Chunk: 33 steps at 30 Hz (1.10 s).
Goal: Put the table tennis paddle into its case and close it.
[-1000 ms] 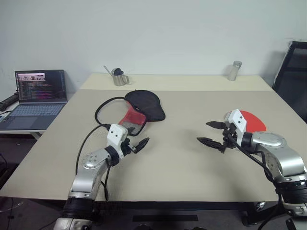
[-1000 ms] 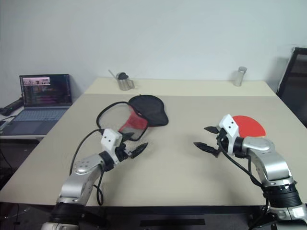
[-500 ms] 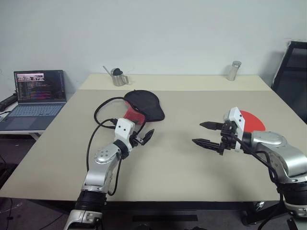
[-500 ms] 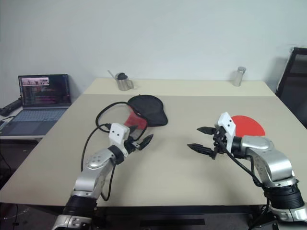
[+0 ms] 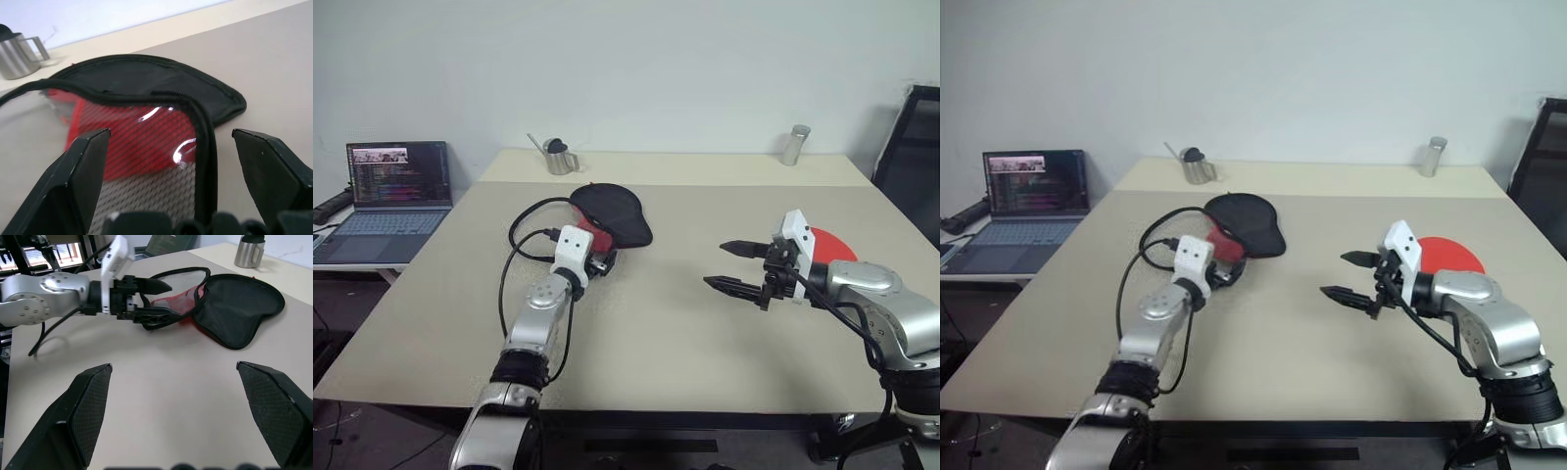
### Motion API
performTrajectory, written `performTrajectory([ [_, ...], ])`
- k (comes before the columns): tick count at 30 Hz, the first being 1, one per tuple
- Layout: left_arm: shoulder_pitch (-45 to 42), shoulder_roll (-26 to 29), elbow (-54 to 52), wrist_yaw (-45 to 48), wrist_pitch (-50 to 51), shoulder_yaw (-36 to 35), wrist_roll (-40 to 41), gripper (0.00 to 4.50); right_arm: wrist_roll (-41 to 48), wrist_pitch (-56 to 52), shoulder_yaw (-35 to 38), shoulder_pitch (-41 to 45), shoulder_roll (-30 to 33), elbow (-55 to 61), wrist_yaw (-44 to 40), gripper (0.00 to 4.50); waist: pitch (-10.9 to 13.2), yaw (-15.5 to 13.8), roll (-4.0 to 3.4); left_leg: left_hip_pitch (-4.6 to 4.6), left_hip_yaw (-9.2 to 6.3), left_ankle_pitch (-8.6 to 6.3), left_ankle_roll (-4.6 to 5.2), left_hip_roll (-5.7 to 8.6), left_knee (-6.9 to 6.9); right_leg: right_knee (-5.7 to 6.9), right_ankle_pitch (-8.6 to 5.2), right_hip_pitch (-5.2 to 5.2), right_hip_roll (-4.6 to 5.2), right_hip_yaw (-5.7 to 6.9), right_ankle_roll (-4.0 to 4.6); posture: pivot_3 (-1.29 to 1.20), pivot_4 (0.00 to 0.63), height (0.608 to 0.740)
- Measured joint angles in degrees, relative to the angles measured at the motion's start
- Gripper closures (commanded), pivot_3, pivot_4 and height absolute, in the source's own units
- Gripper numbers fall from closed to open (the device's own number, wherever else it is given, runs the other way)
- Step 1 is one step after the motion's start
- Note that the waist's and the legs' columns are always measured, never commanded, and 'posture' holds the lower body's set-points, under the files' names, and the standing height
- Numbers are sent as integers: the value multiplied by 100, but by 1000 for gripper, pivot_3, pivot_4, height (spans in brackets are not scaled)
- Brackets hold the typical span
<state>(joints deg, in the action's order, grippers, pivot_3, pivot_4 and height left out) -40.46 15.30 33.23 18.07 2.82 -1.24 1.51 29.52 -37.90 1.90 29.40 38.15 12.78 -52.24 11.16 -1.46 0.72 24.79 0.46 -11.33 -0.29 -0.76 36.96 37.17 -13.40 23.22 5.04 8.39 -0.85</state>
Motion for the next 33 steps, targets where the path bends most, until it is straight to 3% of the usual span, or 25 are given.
performTrajectory([
  [20, -302, -102, 808, -247, -40, 217, -426, 133, 12, -11, 146, -137, 130, 50, 130, 13, 1, 3, 1, 0, 2, 0, 0, -1, 1, 2, 0, 0, 0, -1, 0, 0, 150, 740],
  [23, -373, -123, 954, -248, -42, 293, -503, 771, 27, -11, 146, -123, 135, 50, 141, 0, 1, 3, 1, 0, 2, 0, 0, -1, 1, 1, 0, 0, 0, -1, 0, 0, 150, 740],
  [33, -397, 15, 1006, -195, -124, 307, -502, 4477, 48, 6, 208, -155, 206, 49, 152, 0, 1, 8, 2, -1, 2, 0, 0, -2, 1, 2, 0, 0, 0, -1, 0, 0, 150, 740],
])
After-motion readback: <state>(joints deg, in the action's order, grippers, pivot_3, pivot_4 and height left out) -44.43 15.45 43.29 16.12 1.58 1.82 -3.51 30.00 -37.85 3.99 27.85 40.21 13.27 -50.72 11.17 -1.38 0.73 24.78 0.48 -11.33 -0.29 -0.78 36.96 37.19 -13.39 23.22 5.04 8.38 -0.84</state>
